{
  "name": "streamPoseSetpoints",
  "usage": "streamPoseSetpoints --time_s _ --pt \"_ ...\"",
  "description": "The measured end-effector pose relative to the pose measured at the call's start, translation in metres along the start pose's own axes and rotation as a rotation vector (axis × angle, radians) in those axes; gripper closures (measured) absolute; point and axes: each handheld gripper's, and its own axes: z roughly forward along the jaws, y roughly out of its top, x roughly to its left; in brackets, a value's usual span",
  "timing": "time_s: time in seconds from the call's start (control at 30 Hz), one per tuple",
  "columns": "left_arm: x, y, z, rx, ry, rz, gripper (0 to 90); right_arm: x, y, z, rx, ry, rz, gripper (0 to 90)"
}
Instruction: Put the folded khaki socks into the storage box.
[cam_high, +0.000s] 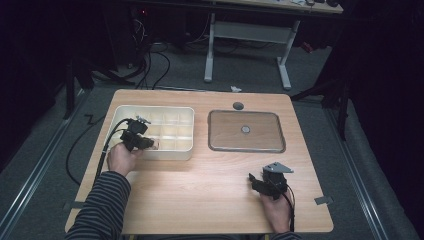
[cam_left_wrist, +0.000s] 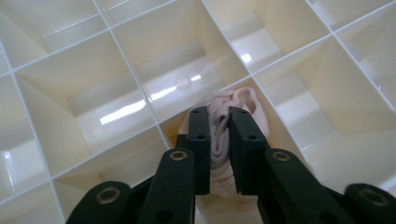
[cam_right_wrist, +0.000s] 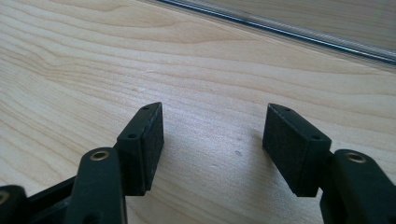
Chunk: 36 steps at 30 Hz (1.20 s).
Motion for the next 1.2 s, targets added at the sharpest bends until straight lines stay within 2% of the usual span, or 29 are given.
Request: streamPoseSetpoints --time_s 0.1,0.27,0.4,0.67,0.8,0.9,1.13,1.2 --pt "-0.001 0.0 0.001 -0.002 0.013 0.011 79.6 0.0 0.0 0.0 0.0 0.0 0.0 38.5" --pt "0.001 -0.002 0.0 -0.019 -0.013 -0.026 76.3 0.0 0.0 0.0 0.0 0.0 0.0 38.5" --pt "0.001 -0.005 -0.002 -0.056 -0.014 -0.04 69.7 0.0 0.0 0.0 0.001 0.001 0.002 38.4" --pt "0.002 -0.007 -0.011 -0.096 -0.004 -0.058 50.6 0.0 0.0 0.0 0.0 0.001 0.0 38.3" --pt "0.003 -0.008 -0.017 -0.123 0.0 -0.073 45.8 0.0 0.0 0.0 0.0 0.001 0.0 38.3" --pt "0.005 -0.01 -0.022 -0.163 -0.019 -0.086 43.6 0.0 0.0 0.0 0.0 0.001 0.0 38.3" --pt "0.007 -0.013 -0.033 -0.219 -0.019 -0.077 42.1 0.0 0.0 0.0 0.0 0.001 0.0 38.3" --pt "0.005 -0.014 -0.037 -0.24 -0.006 -0.054 41.5 0.0 0.0 0.0 0.0 0.001 0.0 38.3"
